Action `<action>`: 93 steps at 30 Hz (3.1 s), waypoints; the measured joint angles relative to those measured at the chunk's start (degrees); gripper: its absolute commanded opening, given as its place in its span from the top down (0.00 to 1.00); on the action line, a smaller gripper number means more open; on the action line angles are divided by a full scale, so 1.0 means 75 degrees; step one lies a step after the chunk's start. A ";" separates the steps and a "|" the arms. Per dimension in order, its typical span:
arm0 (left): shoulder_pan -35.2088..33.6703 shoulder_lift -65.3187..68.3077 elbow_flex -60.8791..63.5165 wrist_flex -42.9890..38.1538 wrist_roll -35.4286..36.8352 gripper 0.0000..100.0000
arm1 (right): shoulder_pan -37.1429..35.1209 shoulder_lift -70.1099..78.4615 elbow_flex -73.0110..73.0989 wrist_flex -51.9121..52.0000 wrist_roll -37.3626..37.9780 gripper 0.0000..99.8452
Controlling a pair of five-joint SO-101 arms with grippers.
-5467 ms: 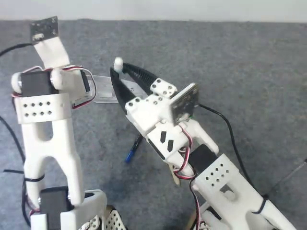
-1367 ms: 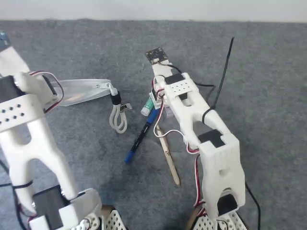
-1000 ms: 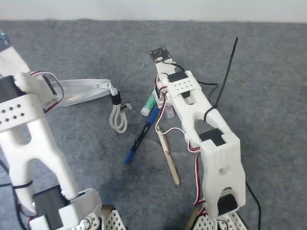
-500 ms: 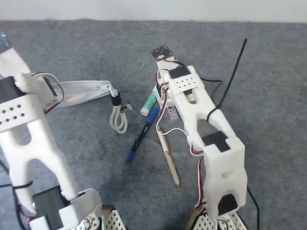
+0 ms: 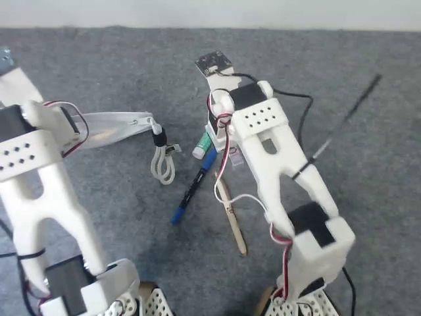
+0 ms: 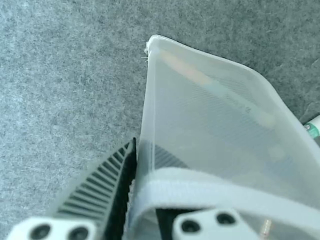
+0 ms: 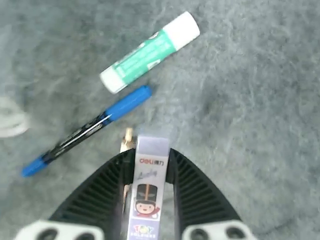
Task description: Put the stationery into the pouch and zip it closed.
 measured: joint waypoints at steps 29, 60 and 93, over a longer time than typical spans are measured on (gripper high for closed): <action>0.1090 0.0000 0.0000 0.0000 0.0000 0.99 | -0.2040 -0.5263 0.1922 0.0774 -0.0363 0.99; 0.1090 0.0000 0.0000 0.0000 0.0000 0.99 | -0.2579 -0.8334 0.6845 -0.5533 -0.2626 0.99; 0.1090 0.0000 0.0000 0.0000 0.0000 0.99 | -0.2579 -0.7420 0.7959 -1.0538 -0.2626 0.99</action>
